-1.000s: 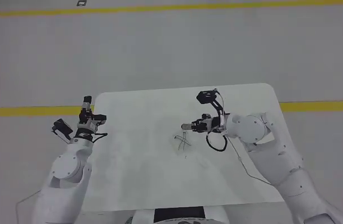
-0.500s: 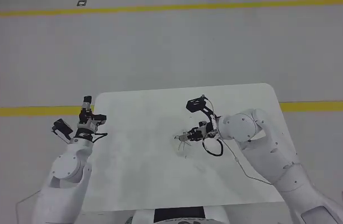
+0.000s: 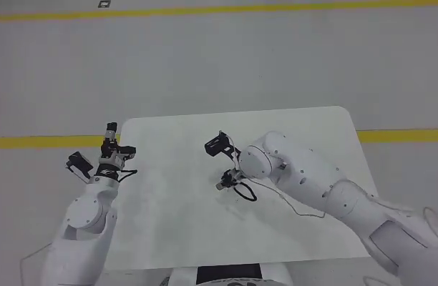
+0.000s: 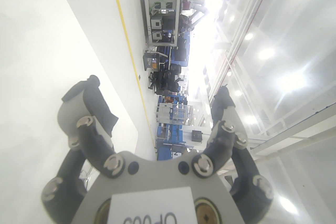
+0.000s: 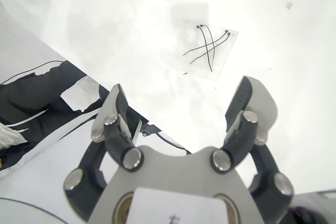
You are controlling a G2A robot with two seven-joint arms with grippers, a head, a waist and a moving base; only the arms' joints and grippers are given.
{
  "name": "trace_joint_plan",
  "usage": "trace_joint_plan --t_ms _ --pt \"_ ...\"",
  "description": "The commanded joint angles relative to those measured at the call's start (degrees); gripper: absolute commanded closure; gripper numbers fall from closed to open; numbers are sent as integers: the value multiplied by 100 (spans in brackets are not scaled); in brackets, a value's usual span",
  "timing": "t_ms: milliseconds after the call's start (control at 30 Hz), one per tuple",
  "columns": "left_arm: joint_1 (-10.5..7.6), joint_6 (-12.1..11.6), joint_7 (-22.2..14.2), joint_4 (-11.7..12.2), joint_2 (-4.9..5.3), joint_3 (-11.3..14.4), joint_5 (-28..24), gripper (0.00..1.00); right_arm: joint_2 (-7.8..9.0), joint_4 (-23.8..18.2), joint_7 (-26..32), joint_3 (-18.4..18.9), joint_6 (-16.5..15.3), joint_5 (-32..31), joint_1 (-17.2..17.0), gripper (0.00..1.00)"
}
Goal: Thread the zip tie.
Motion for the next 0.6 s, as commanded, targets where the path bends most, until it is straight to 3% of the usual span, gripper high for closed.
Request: trace_joint_plan --t_ms 0,100,467,567 --pt "0 0 0 0 0 0 0 0 -63 327 0 -402 2 226 365 0" --pt "0 0 0 0 0 0 0 0 -146 510 0 -583 2 543 695 0" --pt "0 0 0 0 0 0 0 0 -152 481 -16 -603 -26 496 674 0" --pt "0 0 0 0 0 0 0 0 -212 667 0 -901 2 234 812 0"
